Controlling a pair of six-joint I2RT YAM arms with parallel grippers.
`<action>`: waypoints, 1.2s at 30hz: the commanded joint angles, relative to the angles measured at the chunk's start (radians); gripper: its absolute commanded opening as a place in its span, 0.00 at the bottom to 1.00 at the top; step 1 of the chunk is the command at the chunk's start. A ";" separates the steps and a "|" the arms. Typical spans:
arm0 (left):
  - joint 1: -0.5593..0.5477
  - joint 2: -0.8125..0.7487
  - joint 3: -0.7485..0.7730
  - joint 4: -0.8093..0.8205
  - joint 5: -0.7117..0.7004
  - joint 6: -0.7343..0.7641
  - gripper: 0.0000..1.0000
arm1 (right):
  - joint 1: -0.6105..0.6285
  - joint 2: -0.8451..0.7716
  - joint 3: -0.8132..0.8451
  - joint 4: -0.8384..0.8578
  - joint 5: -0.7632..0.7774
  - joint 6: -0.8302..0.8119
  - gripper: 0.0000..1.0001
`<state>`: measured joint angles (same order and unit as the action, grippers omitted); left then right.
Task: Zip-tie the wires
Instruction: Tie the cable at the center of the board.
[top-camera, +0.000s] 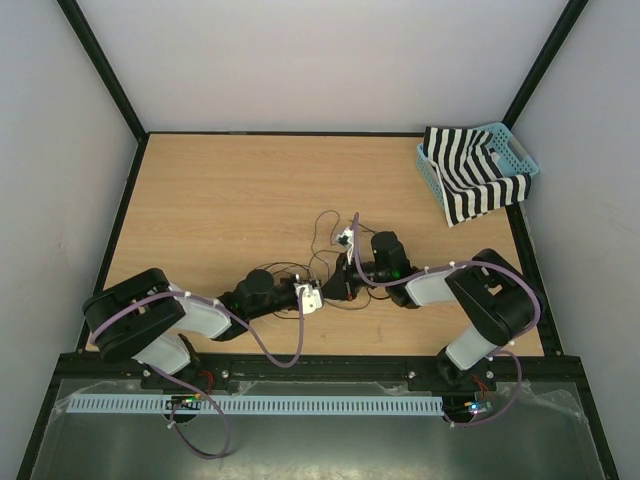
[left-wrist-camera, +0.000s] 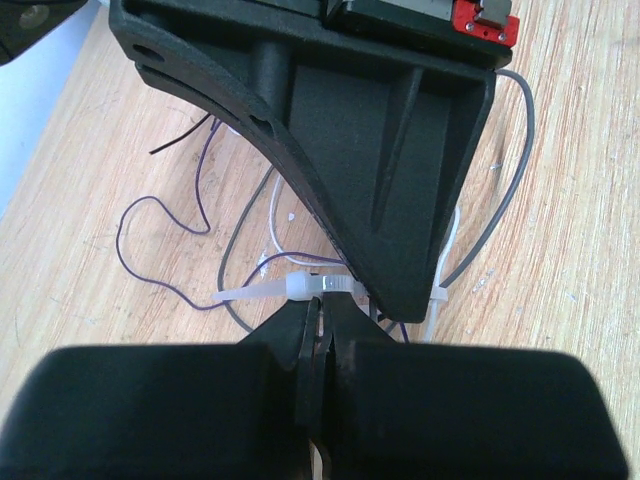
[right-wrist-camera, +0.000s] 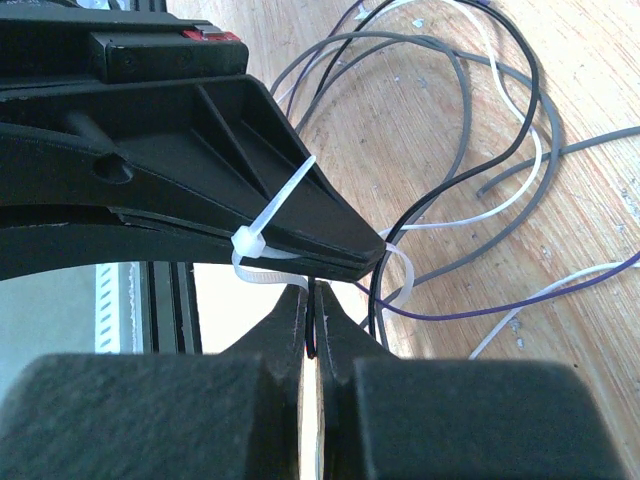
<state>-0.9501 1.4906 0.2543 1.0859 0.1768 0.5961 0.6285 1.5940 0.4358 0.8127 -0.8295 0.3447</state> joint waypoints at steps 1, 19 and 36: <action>-0.004 0.005 -0.005 -0.011 0.015 -0.043 0.00 | -0.007 -0.011 0.015 0.031 -0.014 -0.007 0.00; 0.029 0.014 0.015 -0.011 0.030 -0.102 0.00 | -0.007 -0.058 -0.036 -0.026 0.003 -0.060 0.41; 0.047 0.026 0.025 -0.011 0.054 -0.123 0.00 | -0.019 -0.347 -0.007 -0.337 0.238 -0.102 0.75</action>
<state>-0.9085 1.5078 0.2626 1.0626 0.2085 0.4839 0.6201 1.2919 0.4076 0.5415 -0.6582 0.1974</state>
